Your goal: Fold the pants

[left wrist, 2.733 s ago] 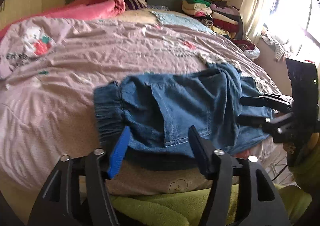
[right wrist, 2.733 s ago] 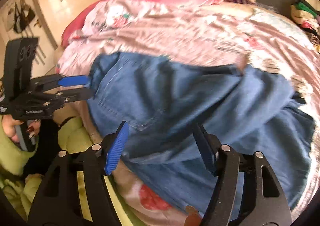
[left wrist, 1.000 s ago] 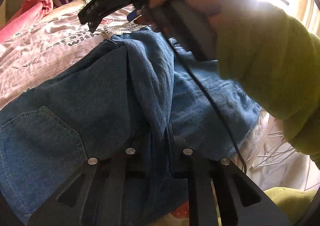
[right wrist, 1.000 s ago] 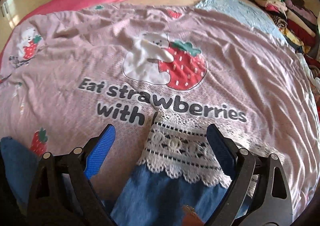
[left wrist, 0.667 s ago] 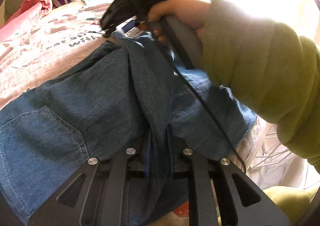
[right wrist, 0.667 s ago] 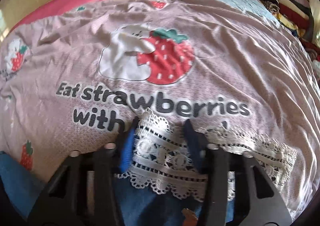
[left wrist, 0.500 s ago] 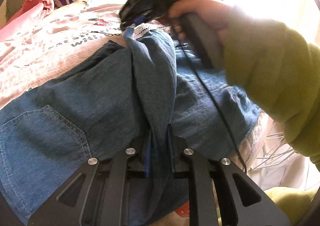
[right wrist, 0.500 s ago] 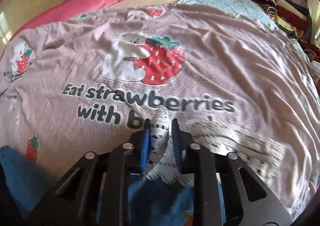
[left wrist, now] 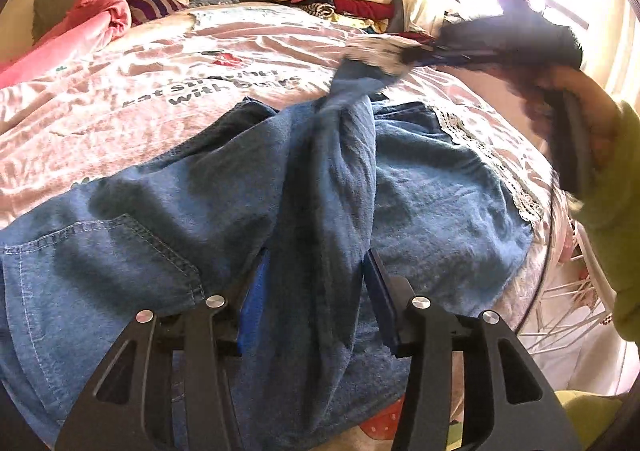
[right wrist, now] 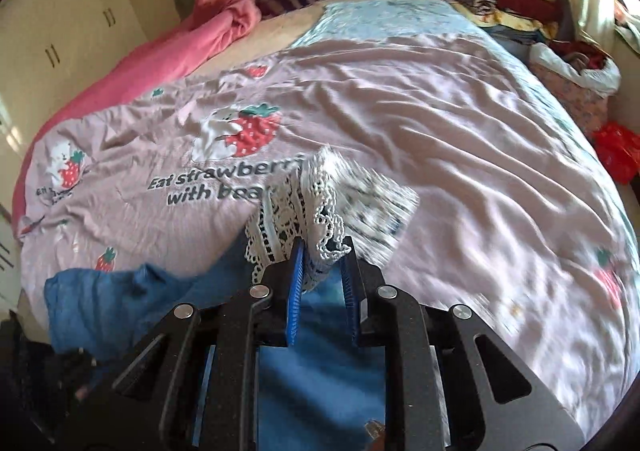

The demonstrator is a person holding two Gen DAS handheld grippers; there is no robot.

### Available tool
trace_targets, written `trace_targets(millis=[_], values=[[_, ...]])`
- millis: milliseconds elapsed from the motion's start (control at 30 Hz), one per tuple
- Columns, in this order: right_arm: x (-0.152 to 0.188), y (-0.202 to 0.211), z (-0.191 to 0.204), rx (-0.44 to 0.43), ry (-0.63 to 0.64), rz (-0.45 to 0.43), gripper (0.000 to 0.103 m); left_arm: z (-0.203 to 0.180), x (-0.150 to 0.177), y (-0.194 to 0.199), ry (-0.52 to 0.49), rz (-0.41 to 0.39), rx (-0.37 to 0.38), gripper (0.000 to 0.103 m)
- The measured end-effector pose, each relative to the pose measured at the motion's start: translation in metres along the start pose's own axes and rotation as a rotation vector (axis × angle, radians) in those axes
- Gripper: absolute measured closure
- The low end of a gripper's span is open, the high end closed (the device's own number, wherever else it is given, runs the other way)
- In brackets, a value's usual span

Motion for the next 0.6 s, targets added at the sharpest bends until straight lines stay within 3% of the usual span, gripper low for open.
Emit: trace_targets(millis=[100,167,200,433,500,600], values=[[0.015,0.023,-0.017,0.011,-0.023,-0.009,0.091,-0.001,-0.002,-0.001,-0.021,-0.003,-0.021,0.058],[0.023,0.036,-0.029,0.022,-0.048,-0.011,0.091,-0.002,-0.001,-0.002,-0.049,0.004,-0.061,0.079],[0.028,0.041,-0.034,0.027,-0.061,-0.012,0.091,-0.002,-0.002,-0.001,-0.068,0.004,-0.079,0.096],[0.068,0.079,-0.055,0.014,-0.125,0.001,0.091,-0.006,-0.006,0.028,-0.131,-0.028,-0.092,0.099],[0.082,0.088,-0.058,0.016,-0.137,0.010,0.098,-0.006,-0.005,0.038,-0.136,-0.035,-0.092,0.099],[0.102,0.099,-0.067,0.014,-0.166,0.026,0.099,-0.008,0.000,0.046,-0.146,-0.032,-0.075,0.099]])
Point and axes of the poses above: each gripper's, at about its wrist camera, not at the fingertips, and y roughly against the way its jaws point, z to its left, x to its underside, the point moved 7 cm from there along -y, roughly the way its jaws point
